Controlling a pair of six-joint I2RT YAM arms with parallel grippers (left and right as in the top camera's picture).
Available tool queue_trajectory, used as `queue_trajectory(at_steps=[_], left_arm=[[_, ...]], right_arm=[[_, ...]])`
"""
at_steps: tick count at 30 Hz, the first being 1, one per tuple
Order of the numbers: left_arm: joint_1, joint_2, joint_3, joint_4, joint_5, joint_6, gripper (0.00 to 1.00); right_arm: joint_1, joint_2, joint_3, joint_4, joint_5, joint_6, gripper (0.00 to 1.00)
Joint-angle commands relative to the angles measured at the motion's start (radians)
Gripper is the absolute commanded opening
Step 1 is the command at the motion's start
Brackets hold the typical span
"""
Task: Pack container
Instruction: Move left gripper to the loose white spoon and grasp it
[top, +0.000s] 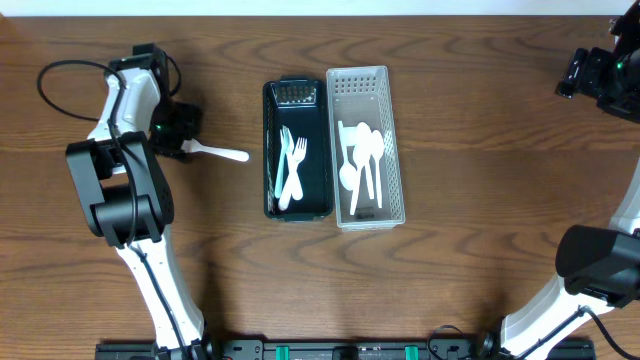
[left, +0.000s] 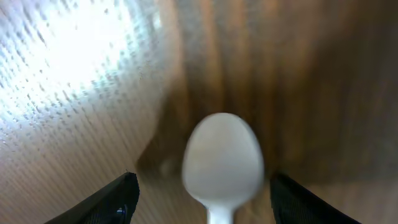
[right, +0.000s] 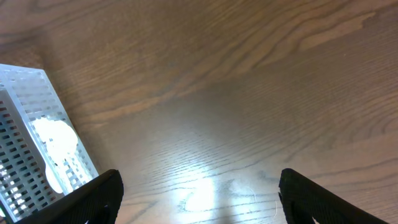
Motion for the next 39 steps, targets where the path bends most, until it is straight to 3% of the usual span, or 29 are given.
queue_trajectory(at_steps=[1, 8, 17, 20, 27, 31, 39], left_arm=[[0.003, 0.011, -0.042, 0.013, -0.012, -0.007, 0.70], [0.004, 0.011, -0.077, 0.042, -0.012, -0.006, 0.68], [0.004, 0.011, -0.077, 0.050, -0.011, -0.006, 0.41], [0.004, 0.011, -0.077, 0.050, -0.011, -0.006, 0.40], [0.004, 0.006, -0.076, 0.052, -0.008, 0.005, 0.21], [0.004, -0.012, -0.060, 0.051, -0.008, 0.060, 0.11], [-0.024, -0.157, -0.037, 0.038, -0.008, 0.240, 0.11]], right_arm=[[0.008, -0.010, 0.012, -0.002, -0.008, -0.013, 0.83], [0.008, -0.010, 0.012, -0.005, -0.008, -0.013, 0.83], [0.008, -0.010, 0.012, -0.004, -0.007, -0.014, 0.83], [0.008, -0.010, 0.012, -0.004, -0.007, -0.014, 0.83], [0.008, -0.010, 0.012, -0.002, -0.007, -0.013, 0.83], [0.008, -0.010, 0.012, -0.001, -0.007, -0.013, 0.83], [0.008, -0.010, 0.012, 0.000, -0.007, -0.013, 0.83]])
